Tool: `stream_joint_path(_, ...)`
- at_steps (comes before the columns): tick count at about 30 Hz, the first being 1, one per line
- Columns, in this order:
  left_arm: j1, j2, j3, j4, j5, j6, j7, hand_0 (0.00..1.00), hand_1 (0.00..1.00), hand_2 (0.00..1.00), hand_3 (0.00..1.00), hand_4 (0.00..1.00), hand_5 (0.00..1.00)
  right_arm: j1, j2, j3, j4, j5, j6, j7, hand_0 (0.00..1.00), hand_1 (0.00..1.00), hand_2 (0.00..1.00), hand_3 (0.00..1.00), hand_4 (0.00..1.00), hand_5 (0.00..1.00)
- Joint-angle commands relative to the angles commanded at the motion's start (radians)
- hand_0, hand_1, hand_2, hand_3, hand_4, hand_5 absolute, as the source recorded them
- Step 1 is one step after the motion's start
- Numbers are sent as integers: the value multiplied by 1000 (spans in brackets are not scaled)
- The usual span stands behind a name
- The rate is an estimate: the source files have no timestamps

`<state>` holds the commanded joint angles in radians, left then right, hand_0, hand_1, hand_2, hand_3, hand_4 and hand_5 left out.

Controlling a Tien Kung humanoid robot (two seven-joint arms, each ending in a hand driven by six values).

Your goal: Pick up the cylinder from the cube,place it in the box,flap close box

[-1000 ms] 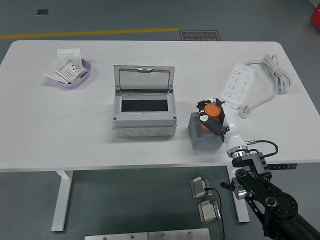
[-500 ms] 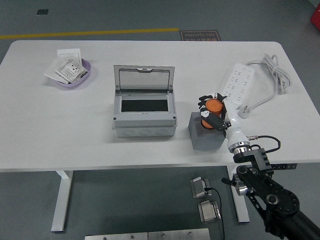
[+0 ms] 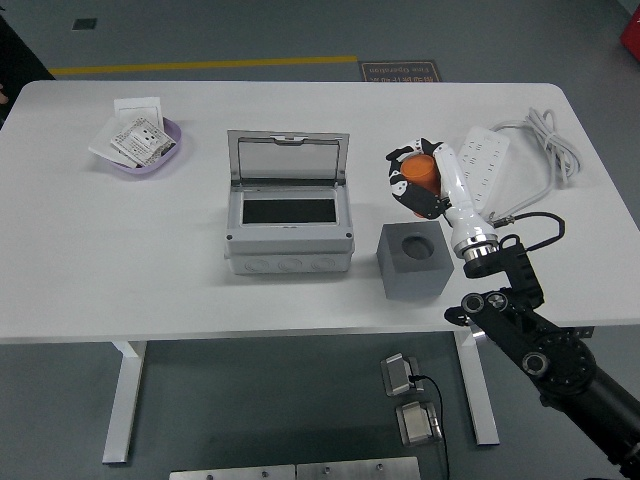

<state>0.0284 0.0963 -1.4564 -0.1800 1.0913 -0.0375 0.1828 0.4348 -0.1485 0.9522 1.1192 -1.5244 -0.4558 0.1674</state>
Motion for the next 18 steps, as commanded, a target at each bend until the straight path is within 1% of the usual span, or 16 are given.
stream_joint_path(2,0,1,-3,0,3,1,0,637,671,653,666,751,285,34,1,-31,-18,-50,4,-35,297,207,308,250,2,2)
stream_joint_path(3,0,1,-4,0,3,1,1,638,671,654,666,754,294,55,3,-51,-29,-79,9,-56,116,159,308,249,2,2)
stream_joint_path(8,1,2,-11,0,9,2,2,638,671,654,666,754,294,137,19,-143,-74,-213,58,-144,116,159,308,249,2,2)
stream_joint_path(9,2,3,-13,0,11,2,2,638,671,655,667,756,298,148,22,-160,-80,-233,68,-157,63,112,299,247,2,2)
stream_joint_path(10,2,3,-16,0,13,2,3,638,671,655,667,756,298,161,26,-177,-87,-259,82,-169,63,112,299,247,2,2)
stream_joint_path(15,4,8,-43,0,35,6,19,638,673,655,668,757,299,208,52,-238,-106,-322,128,-213,52,103,299,244,3,2)
stream_joint_path(18,5,11,-58,0,46,10,28,638,673,655,668,757,299,227,67,-256,-111,-329,144,-217,52,103,299,244,3,2)
